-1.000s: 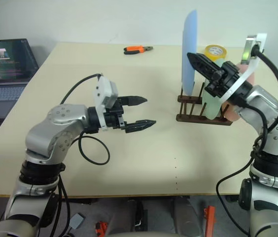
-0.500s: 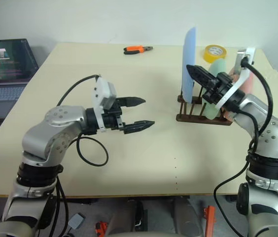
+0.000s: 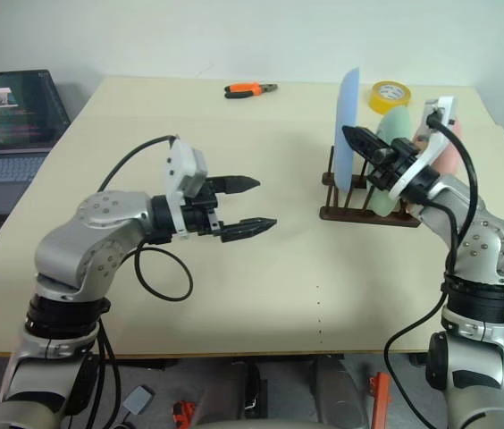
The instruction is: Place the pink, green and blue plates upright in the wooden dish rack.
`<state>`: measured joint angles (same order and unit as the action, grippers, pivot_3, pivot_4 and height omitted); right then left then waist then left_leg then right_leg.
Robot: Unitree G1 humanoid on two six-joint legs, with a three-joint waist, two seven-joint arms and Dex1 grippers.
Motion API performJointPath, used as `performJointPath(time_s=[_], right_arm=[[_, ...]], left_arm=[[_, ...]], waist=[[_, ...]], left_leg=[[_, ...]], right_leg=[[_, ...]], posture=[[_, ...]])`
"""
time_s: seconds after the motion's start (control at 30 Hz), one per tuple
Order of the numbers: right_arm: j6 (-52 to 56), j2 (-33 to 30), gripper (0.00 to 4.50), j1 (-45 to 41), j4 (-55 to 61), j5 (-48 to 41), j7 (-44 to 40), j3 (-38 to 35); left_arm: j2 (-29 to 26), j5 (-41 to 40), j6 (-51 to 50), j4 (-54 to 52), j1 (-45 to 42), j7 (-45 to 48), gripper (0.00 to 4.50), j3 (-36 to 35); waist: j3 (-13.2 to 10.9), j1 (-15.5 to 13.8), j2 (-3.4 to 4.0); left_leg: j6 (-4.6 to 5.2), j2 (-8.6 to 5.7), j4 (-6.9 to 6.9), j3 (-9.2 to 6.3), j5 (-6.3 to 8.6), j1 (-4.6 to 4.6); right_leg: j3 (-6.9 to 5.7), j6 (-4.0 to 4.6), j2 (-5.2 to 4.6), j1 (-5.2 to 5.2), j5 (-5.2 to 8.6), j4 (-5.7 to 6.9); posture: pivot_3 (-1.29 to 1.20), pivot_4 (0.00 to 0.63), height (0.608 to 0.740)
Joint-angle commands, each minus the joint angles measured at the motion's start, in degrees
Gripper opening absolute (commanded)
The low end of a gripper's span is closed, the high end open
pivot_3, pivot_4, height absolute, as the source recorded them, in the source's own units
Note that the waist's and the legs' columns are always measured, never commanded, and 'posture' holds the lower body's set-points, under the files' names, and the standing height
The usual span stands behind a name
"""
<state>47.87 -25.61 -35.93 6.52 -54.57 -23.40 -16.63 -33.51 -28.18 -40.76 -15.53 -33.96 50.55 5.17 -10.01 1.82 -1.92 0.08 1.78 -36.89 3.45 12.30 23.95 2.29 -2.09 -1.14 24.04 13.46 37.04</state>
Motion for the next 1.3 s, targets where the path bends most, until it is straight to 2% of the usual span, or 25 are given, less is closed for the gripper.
performJointPath(time_s=[0.03,0.1,0.2,0.57,0.8,0.97,1.17,1.3], right_arm=[[-0.3,-0.4,0.03,-0.8,0.9,-0.1,-0.3,-0.6],[-0.5,-0.3,0.03,-0.7,1.1,0.2,-0.3,-0.5],[0.7,-0.2,0.69,-0.8,0.6,-0.6,0.7,-1.1],[-1.2,-1.1,4.47,-0.9,1.9,1.5,0.5,-0.9],[-3.7,-1.9,4.47,-2.5,2.7,4.1,-0.2,-1.0],[-2.4,-6.7,4.47,-2.8,6.2,3.8,-3.4,-0.8],[-0.8,-20.2,4.47,-0.2,8.3,4.0,-13.0,-2.6],[-8.0,-32.7,4.47,10.9,-1.1,9.8,-28.2,-10.1]], left_arm=[[-0.3,-0.8,0.5,-2.3,-0.7,-0.1,4.5,-1.2],[-0.3,-0.8,0.5,-2.3,-0.8,-0.1,4.5,-1.2],[-0.3,-0.8,0.5,-2.2,-0.9,0.0,4.5,-1.1],[-0.1,-0.6,0.7,-1.8,-1.1,0.2,4.5,-0.8],[0.2,-0.5,1.0,-1.5,-1.3,0.4,4.5,-0.5],[-0.5,-0.3,1.2,-1.4,-1.2,0.8,4.5,-0.9],[-2.9,0.0,1.9,-0.7,-0.9,2.0,4.5,-2.2],[-6.6,0.3,3.3,0.5,0.0,3.6,4.5,-4.6]], waist=[[0.0,0.0,0.0],[0.0,0.0,0.0],[0.0,0.0,0.0],[0.0,0.0,0.0],[0.0,0.0,0.0],[0.0,0.0,0.0],[0.0,-0.1,0.02],[0.0,-0.5,-0.03]], left_leg=[[0.0,0.0,0.0,0.0,0.0,0.0],[0.0,0.0,0.01,-0.01,0.0,0.0],[0.0,0.0,0.01,0.0,0.0,0.0],[0.0,0.0,0.0,0.0,0.0,0.0],[0.0,0.0,0.0,0.0,0.0,-0.01],[0.0,0.0,0.02,0.0,0.0,0.01],[0.0,0.0,0.03,-0.01,0.0,0.01],[0.0,-0.01,0.05,-0.04,0.01,0.01]], right_leg=[[0.0,0.0,0.0,0.0,0.0,0.0],[0.0,0.0,0.0,0.0,0.0,0.0],[0.0,0.0,0.0,0.0,0.0,0.0],[0.0,0.0,0.0,0.0,0.0,0.0],[0.0,-0.01,0.0,0.01,0.0,0.01],[-0.01,0.0,0.0,0.01,0.0,-0.03],[-0.02,0.02,-0.02,0.0,0.02,-0.06],[0.0,0.05,-0.02,-0.04,0.05,-0.12]], posture=[[0.0,0.15,0.74],[0.0,0.15,0.74],[0.0,0.15,0.74],[0.0,0.15,0.74],[0.0,0.15,0.74],[0.0,0.15,0.74],[0.0,0.15,0.74],[0.0,0.15,0.74]])
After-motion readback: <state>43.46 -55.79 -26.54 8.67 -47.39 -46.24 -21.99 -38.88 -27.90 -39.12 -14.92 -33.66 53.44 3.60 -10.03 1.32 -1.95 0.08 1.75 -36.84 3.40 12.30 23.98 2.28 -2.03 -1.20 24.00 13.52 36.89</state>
